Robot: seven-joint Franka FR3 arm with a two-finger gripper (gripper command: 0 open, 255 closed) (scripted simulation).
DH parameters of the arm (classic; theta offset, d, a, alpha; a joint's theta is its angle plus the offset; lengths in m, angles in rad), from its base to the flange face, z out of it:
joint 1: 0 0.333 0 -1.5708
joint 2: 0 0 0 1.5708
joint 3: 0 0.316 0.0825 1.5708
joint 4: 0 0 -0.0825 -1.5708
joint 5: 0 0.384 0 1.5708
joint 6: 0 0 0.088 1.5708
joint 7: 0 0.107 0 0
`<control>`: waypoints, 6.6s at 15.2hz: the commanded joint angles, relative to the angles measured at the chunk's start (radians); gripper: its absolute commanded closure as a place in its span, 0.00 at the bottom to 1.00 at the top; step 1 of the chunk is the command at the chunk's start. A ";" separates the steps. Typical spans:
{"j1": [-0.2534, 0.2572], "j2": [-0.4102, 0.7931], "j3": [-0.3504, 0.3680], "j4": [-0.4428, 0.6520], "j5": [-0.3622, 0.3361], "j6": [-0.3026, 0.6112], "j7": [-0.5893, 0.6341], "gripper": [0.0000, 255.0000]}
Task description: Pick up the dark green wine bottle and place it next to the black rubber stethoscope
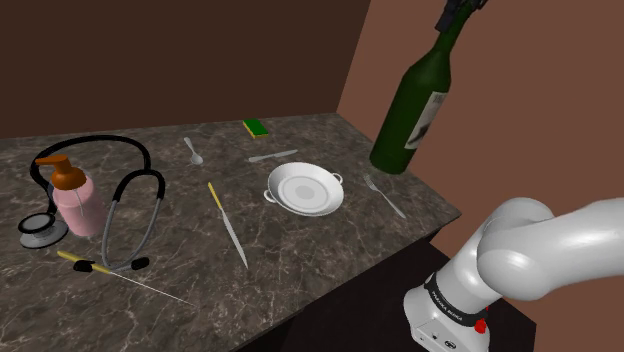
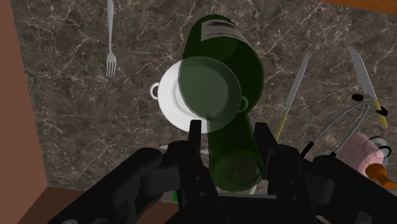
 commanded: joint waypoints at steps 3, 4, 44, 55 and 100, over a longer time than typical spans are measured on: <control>-0.001 0.044 0.001 0.099 0.000 -0.054 0.002 1.00; -0.001 0.055 0.001 0.124 -0.001 -0.068 0.002 1.00; 0.131 0.742 0.377 0.336 -0.110 0.383 0.503 1.00; 0.265 1.086 0.390 0.614 -0.256 0.416 0.616 1.00; 0.235 1.040 0.392 0.416 -0.243 0.568 0.630 0.00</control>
